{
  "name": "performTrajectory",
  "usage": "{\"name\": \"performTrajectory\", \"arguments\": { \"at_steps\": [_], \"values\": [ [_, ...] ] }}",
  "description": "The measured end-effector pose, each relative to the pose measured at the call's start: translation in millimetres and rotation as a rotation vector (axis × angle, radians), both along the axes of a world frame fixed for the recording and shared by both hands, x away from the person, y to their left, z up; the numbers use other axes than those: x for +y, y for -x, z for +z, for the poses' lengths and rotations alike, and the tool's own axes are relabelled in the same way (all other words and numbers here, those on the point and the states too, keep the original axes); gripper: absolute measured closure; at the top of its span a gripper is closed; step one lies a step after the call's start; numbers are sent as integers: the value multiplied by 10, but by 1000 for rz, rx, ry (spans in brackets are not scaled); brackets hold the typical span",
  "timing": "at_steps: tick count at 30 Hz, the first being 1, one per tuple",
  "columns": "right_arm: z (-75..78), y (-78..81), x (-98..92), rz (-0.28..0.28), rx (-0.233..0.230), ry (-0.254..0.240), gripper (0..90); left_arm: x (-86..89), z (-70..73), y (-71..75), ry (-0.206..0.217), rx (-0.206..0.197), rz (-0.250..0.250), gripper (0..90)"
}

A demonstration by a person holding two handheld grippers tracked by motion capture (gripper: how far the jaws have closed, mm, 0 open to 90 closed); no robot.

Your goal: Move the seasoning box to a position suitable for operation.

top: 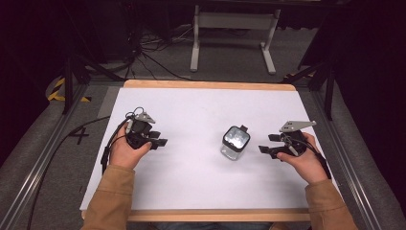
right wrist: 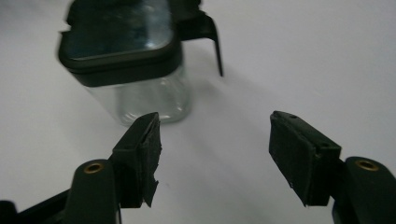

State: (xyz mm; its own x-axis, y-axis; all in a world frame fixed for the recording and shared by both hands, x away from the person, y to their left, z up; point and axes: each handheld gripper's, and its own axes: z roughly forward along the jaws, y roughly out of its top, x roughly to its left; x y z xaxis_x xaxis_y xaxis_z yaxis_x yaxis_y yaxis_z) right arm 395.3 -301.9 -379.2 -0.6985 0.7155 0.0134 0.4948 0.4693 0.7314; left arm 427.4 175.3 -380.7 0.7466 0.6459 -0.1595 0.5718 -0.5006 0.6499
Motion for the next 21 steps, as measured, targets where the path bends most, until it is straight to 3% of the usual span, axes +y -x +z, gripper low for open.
{"name": "performTrajectory", "arguments": {
  "at_steps": [10, 21],
  "values": [
    [-106, 62, 388, 90, 36, -2, 260, 24, -1, 38, 7, 6, 0, 560],
    [-325, -78, 640, 71, 21, -9, 168, 92, -46, 107, -8, 13, 17, 553]
  ]
}}
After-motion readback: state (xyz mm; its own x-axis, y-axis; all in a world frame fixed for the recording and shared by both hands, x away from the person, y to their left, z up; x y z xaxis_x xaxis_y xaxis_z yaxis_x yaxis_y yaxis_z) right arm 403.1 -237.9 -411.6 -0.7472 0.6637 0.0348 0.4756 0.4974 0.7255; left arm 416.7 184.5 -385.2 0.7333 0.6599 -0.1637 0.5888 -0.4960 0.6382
